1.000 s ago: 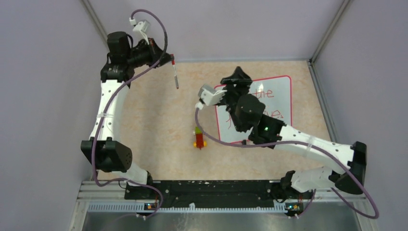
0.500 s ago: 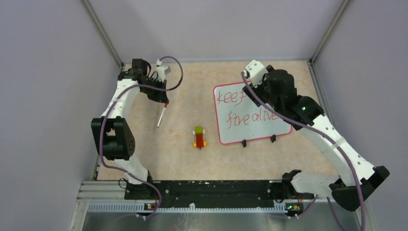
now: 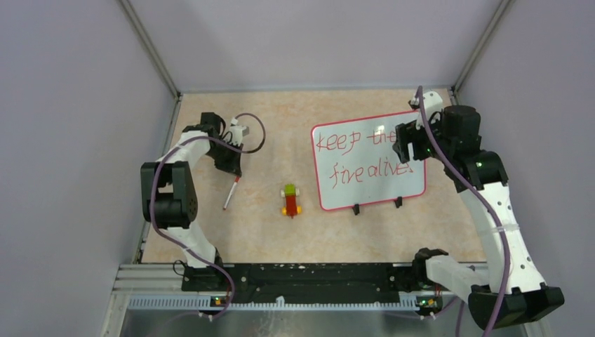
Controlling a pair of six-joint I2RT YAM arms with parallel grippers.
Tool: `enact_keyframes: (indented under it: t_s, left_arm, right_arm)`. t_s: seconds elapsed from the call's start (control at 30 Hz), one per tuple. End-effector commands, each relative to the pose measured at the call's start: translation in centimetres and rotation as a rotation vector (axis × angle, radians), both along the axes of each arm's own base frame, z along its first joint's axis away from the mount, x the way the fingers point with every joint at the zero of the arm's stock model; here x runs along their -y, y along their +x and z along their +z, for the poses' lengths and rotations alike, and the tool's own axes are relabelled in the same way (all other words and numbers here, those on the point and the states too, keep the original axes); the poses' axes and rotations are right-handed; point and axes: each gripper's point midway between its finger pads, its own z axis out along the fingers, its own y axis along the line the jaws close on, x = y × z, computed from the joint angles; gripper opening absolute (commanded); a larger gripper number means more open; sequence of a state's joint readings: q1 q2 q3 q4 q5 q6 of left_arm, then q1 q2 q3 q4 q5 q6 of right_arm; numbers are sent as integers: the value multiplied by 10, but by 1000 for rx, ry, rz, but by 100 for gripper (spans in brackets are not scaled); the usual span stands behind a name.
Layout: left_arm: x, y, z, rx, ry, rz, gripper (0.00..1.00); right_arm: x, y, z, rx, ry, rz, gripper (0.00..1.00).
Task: Write a sentence on the whiteboard
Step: Place the whiteboard marker at the center of the board, then reset both arms
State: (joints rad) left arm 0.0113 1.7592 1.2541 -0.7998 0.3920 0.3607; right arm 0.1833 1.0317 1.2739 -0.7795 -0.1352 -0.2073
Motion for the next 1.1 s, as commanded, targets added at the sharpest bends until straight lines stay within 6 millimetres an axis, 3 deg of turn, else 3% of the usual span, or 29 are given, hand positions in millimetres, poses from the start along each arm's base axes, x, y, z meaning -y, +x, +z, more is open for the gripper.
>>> enact_keyframes:
  t_s: [0.0,0.27,0.43,0.53,0.6,0.8,0.93,1.07]
  left_arm:
    - [-10,17,-14,28,28,45,8]
    - [-12,16,-28,-18,15,68,28]
    - [-11,17,-22,-15,11,67,41]
    - [-8,22,-8,5,-5,60,49]
    - [-5,26,8,29,-21,49,57]
    - [-7,55,83,183,-81,38,97]
    - [-23,79,134,303,-111,72,99]
    - [-56,100,173,421,-124,157,99]
  right_arm:
    - [-5,-11,-9,-39,103,30,73]
    - [16,-12,-31,-111,186,0,74]
    - [24,-9,-37,-118,197,-17,74]
    - [26,-6,-38,-129,209,-17,74]
    - [30,-2,-37,-135,224,-18,74]
    - [54,11,-23,-131,271,-41,74]
    - [77,22,-9,-107,272,-64,75]
    - [103,35,2,-71,242,-100,75]
